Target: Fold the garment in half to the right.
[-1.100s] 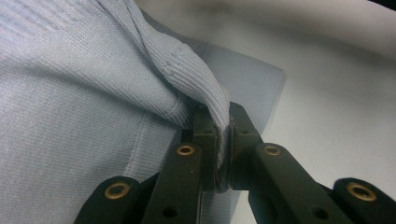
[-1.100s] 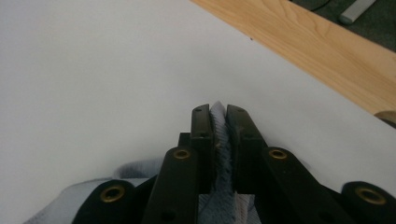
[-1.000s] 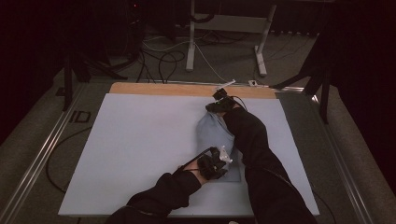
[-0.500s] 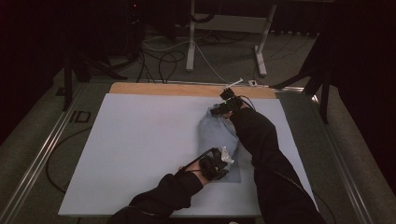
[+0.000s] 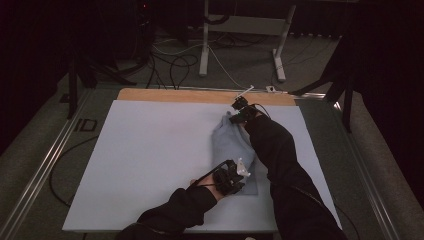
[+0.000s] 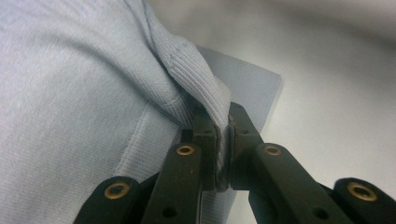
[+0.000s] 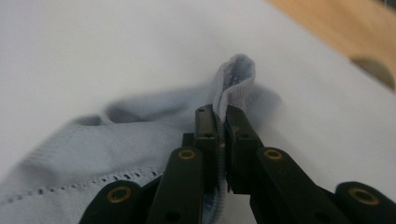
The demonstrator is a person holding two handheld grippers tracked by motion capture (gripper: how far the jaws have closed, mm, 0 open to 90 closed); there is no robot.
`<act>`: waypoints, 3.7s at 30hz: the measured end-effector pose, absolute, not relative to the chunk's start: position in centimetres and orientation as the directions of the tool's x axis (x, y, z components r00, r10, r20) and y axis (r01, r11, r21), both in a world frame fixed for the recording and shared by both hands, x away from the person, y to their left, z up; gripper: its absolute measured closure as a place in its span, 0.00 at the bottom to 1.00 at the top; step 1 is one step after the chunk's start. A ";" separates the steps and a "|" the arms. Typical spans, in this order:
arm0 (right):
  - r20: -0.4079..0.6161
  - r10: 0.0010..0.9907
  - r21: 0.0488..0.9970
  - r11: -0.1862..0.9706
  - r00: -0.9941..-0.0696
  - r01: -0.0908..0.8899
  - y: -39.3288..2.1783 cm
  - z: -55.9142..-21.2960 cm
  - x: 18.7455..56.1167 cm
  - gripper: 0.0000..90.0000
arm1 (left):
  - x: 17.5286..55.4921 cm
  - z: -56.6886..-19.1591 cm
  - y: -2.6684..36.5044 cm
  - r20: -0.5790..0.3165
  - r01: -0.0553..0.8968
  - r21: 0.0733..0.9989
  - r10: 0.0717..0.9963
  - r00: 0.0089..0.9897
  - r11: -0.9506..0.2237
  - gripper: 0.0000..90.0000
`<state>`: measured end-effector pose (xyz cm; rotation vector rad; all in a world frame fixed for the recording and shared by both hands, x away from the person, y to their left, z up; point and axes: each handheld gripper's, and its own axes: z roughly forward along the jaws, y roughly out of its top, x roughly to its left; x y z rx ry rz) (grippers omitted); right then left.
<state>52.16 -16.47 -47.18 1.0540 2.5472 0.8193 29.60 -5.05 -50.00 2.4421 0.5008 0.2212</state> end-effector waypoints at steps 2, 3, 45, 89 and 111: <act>-0.023 0.708 0.614 0.567 -0.706 0.549 -16.4 -46.9 52.1 0.95 | 29.6 -49.9 -5.0 0.037 0.301 0.614 0.408 0.912 -0.729 0.96; 0.001 0.697 0.646 0.547 -0.717 0.532 -16.4 -46.7 52.0 0.95 | 29.6 -49.9 -4.9 0.039 0.301 0.614 0.410 0.911 -0.729 0.96; 0.111 0.763 0.725 0.376 -0.637 0.577 -20.3 -48.1 51.3 0.17 | 29.1 -51.3 -8.3 -0.106 0.315 0.606 0.318 0.942 -0.731 0.80; 0.118 0.781 0.784 0.305 -0.613 0.540 -23.7 -44.4 48.7 0.11 | 28.3 -45.1 0.5 -0.090 0.228 0.858 0.301 0.949 -0.460 0.01; 0.194 0.699 0.685 0.406 -0.688 0.605 -20.5 -49.3 48.4 0.49 | 28.2 -47.5 13.7 -0.039 0.263 0.893 0.518 0.854 -0.366 0.01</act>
